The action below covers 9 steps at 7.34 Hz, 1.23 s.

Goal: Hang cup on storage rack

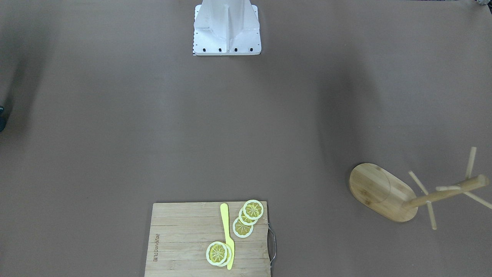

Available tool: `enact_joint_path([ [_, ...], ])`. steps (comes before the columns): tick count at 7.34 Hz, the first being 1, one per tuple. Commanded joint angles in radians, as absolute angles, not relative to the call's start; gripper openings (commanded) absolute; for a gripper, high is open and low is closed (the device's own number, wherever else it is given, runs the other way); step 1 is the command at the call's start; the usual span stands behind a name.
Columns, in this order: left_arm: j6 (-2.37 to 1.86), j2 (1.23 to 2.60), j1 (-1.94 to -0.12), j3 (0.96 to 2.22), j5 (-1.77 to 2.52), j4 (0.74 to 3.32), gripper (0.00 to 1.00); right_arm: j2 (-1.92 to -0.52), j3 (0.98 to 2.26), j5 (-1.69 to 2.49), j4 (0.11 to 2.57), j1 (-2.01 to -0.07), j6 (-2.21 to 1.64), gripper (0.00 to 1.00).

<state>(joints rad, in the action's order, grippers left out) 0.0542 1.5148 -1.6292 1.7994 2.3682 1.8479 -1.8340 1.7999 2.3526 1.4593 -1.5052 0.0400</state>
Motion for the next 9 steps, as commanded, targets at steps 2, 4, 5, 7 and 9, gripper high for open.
enact_joint_path([
  [2, 0.052, 1.511, -1.629, 1.805, 2.367, 1.893, 0.99, -1.832, 1.612, 2.347, 1.128, -1.416, -0.149, 0.96],
  [4, 0.052, 1.511, -1.631, 1.804, 2.367, 1.905, 0.99, -1.815, 1.559, 2.347, 0.990, -1.396, -0.251, 0.88],
  [5, 0.052, 1.511, -1.629, 1.804, 2.367, 1.905, 0.99, -1.812, 1.531, 2.349, 0.985, -1.391, -0.252, 0.83],
  [7, 0.057, 1.511, -1.631, 1.804, 2.367, 1.907, 0.99, -1.807, 1.525, 2.347, 0.982, -1.379, -0.252, 0.62],
  [9, 0.057, 1.511, -1.631, 1.802, 2.365, 1.907, 0.99, -1.799, 1.528, 2.350, 0.980, -1.373, -0.244, 0.11],
])
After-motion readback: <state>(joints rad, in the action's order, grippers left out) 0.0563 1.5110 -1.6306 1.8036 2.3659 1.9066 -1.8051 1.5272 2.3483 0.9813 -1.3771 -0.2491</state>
